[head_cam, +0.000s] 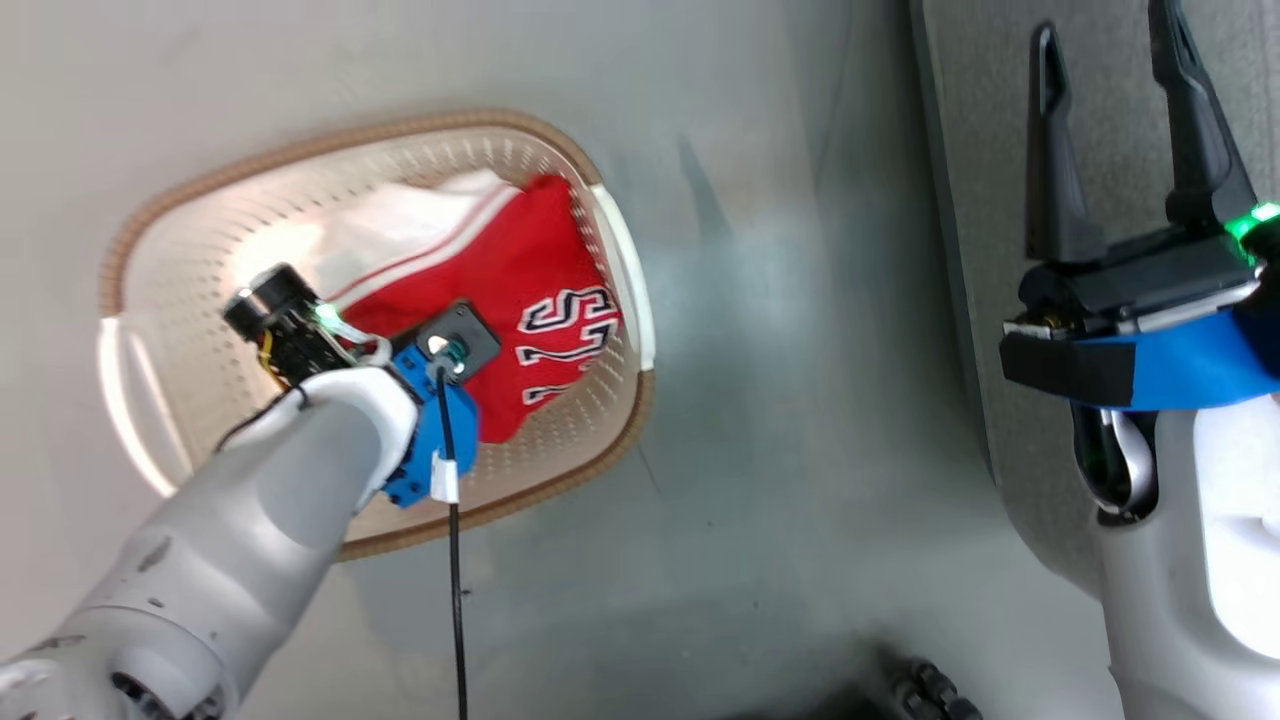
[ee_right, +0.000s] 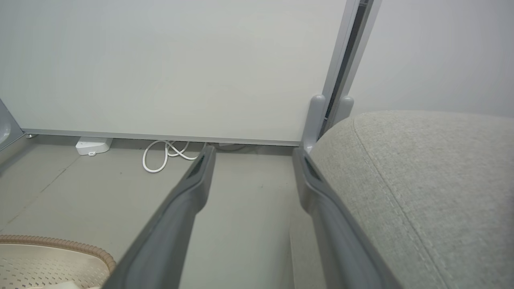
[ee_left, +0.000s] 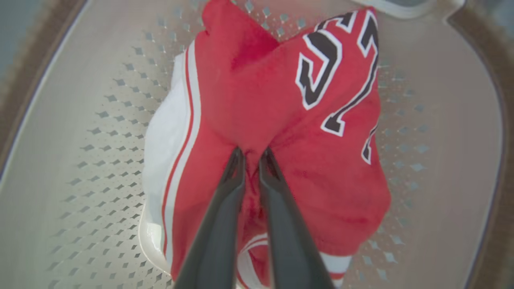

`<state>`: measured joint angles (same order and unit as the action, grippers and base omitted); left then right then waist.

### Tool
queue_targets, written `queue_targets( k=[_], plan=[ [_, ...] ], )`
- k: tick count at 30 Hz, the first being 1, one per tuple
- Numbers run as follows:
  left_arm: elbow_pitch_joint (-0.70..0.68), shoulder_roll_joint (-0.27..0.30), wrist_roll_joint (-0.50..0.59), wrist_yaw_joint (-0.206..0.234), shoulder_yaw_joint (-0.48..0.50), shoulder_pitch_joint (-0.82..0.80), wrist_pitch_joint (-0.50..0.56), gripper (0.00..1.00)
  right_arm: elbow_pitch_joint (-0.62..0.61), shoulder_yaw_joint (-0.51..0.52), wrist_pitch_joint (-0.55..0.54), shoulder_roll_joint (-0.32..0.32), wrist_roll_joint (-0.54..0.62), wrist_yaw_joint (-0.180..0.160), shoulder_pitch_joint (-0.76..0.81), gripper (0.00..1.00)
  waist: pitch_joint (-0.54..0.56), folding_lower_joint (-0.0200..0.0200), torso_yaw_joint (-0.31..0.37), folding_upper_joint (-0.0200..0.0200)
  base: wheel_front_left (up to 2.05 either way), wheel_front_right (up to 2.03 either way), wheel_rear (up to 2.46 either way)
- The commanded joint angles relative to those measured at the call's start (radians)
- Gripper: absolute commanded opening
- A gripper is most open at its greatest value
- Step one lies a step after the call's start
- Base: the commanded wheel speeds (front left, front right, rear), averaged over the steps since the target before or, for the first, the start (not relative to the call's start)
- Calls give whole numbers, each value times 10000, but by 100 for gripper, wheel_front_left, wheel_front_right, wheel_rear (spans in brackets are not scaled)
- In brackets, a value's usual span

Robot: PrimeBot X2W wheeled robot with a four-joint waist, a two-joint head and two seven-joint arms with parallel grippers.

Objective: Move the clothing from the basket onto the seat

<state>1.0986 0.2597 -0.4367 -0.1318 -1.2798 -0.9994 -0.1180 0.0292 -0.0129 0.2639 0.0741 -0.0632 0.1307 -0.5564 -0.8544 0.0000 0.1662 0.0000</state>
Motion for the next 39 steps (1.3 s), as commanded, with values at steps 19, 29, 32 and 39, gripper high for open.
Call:
queue_targets(
  k=[19,29,32,39],
  plan=[
    [-1184,-785,-1525,89,735,1007,-1485,0,798,419,7,624,-106,1,1720,100,4095,0,-1642,0,0,0,0],
    [-3153,-318,-1288,480,2501,1951,-1484,0,1211,370,7,663,-188,1,2686,100,5642,0,-1915,0,0,0,0],
    [-3621,-270,-1213,574,3019,2153,-1484,0,1317,354,7,664,-257,1,2954,100,6030,0,-1967,0,0,0,0],
    [-4541,-481,-976,640,3918,2647,-1487,0,1539,205,7,604,-362,1,3585,100,6861,0,-2096,0,0,0,0]
  ],
)
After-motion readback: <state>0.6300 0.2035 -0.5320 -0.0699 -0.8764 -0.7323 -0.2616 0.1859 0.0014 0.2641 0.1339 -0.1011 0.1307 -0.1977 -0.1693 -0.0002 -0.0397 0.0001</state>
